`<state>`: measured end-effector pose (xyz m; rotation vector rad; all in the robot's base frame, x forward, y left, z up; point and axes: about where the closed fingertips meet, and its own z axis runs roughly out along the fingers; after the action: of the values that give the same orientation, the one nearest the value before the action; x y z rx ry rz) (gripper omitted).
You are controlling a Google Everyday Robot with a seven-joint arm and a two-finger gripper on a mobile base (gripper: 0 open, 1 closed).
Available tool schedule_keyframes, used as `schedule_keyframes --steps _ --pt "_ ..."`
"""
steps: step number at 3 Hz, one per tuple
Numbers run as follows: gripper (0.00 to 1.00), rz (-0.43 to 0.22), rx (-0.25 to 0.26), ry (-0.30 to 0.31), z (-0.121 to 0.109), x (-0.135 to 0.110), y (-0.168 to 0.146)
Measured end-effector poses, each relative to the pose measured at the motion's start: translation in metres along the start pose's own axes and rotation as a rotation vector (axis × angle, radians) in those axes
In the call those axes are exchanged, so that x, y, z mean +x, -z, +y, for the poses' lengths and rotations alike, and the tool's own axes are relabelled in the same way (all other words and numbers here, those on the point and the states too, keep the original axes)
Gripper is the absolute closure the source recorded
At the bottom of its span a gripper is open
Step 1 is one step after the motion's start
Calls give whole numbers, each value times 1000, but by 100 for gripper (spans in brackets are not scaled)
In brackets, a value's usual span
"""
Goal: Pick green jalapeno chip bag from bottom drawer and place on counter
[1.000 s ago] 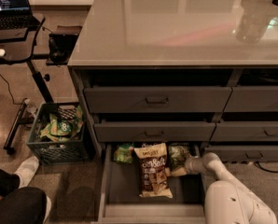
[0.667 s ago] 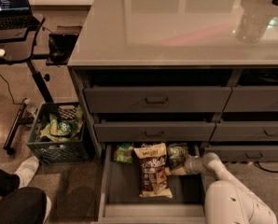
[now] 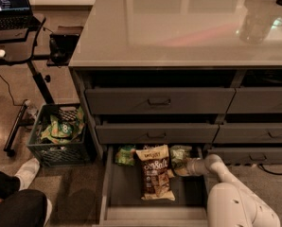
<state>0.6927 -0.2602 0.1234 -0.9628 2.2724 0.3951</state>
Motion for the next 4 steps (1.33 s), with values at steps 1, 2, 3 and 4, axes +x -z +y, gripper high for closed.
schedule_keyframes --steps 1,2,3,4 --pt "100 -19 -3 -3 10 5 7" --pt "100 -30 -4 -2 16 9 8" --pt "100 -114 47 63 6 -15 57" --pt "100 -213 33 138 16 -46 148"
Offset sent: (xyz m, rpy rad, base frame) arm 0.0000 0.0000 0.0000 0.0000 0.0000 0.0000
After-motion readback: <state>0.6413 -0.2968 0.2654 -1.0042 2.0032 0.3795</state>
